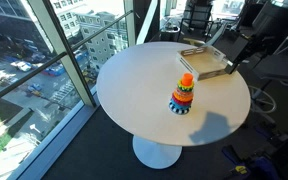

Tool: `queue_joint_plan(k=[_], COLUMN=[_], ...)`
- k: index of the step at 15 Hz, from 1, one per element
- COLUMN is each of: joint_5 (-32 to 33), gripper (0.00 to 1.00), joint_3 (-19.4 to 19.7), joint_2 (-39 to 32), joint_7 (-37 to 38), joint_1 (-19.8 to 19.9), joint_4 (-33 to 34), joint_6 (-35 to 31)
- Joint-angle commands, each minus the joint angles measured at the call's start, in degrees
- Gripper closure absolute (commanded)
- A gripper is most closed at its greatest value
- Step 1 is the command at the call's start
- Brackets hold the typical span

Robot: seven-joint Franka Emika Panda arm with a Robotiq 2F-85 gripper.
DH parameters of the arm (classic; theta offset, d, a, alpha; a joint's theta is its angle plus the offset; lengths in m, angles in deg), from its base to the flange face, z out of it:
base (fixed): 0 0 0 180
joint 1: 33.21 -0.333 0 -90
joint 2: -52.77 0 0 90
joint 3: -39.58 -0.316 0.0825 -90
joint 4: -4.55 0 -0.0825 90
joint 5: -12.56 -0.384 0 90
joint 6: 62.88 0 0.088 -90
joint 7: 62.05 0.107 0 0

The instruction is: Put the yellow ring on the table

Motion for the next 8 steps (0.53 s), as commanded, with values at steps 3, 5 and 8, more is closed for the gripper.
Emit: queue_joint_plan(k=[3, 5, 8], joint_5=[0.2, 0.2, 0.8], gripper=[0.0, 0.0, 0.0], joint_3=[0.4, 0.4, 0.2], joint_2=[0.0, -0.2, -0.9], joint_7=[0.1, 0.4, 0.9], joint_1=[-0.4, -0.3, 0.0], joint_4=[0.1, 0.3, 1.5], joint_6=[0.1, 0.2, 0.4])
